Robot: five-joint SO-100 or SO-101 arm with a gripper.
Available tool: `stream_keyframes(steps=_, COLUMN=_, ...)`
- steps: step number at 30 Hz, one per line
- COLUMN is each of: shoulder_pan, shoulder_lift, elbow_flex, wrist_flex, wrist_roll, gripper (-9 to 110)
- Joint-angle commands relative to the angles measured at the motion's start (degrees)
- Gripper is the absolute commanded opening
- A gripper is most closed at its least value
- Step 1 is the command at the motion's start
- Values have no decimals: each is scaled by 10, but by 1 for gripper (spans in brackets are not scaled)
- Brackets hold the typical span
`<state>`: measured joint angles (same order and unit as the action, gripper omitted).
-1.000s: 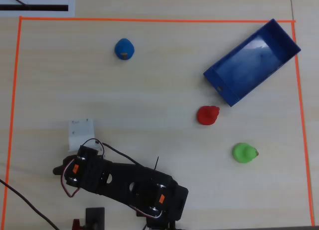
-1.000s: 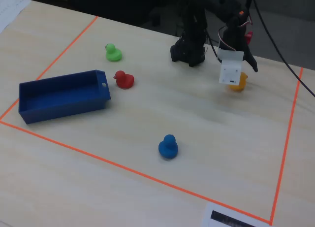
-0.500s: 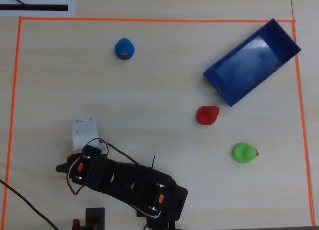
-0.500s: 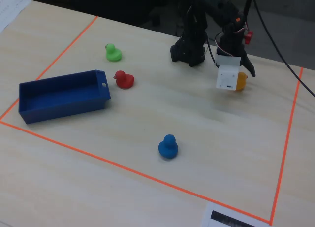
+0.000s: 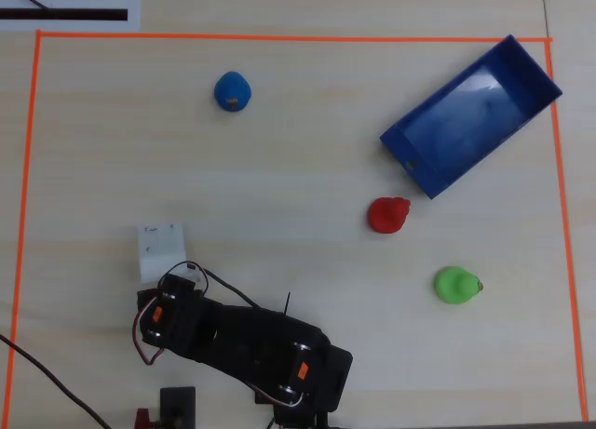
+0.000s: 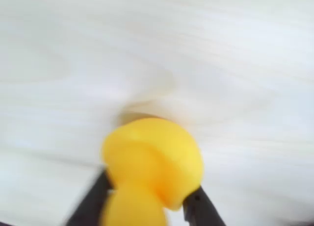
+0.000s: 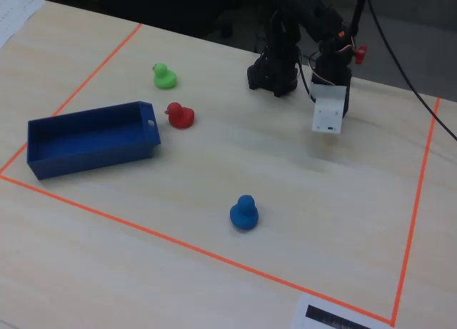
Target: Grasp yellow duck and put it into box.
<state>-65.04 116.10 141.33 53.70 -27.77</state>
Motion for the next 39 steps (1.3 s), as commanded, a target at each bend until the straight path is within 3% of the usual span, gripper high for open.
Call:
stream_keyframes(steps=1, shoulder_pan=7, shoulder_lift=-4, elbow_flex=0, wrist_flex=2, wrist_roll=-3, gripper=0)
stream_keyframes(steps=7, shoulder_pan=80, shoulder_lift=48, elbow_flex=-62, wrist_flex=111, wrist_roll=-38, gripper=0)
stream_keyframes(steps=11, shoulder_pan=250, shoulder_lift=132, elbow_flex=-181, wrist_flex=239, wrist_roll=-145, gripper=0)
stream_keyframes(steps=15, shoulder_pan=477, shoulder_lift=140, elbow_flex=-316, wrist_flex=264, wrist_roll=-284, gripper=0)
stream_keyframes(steps=20, shoulder_pan=706, shoulder_lift=100, elbow_flex=-359, wrist_flex=108, wrist_roll=-404, gripper=0)
stream_keyframes(steps=27, shoulder_pan=918, shoulder_lift=-22, elbow_flex=-394, wrist_flex=-122, wrist_roll=-448, gripper=0)
stream_keyframes(steps=33, shoulder_pan=1020, shoulder_lift=-69, elbow_flex=-357, wrist_flex=-350, wrist_roll=-458, gripper=0)
stream_keyframes(steps=39, shoulder_pan=1050, shoulder_lift=-90, elbow_flex=-277, wrist_flex=-424, wrist_roll=-509, gripper=0)
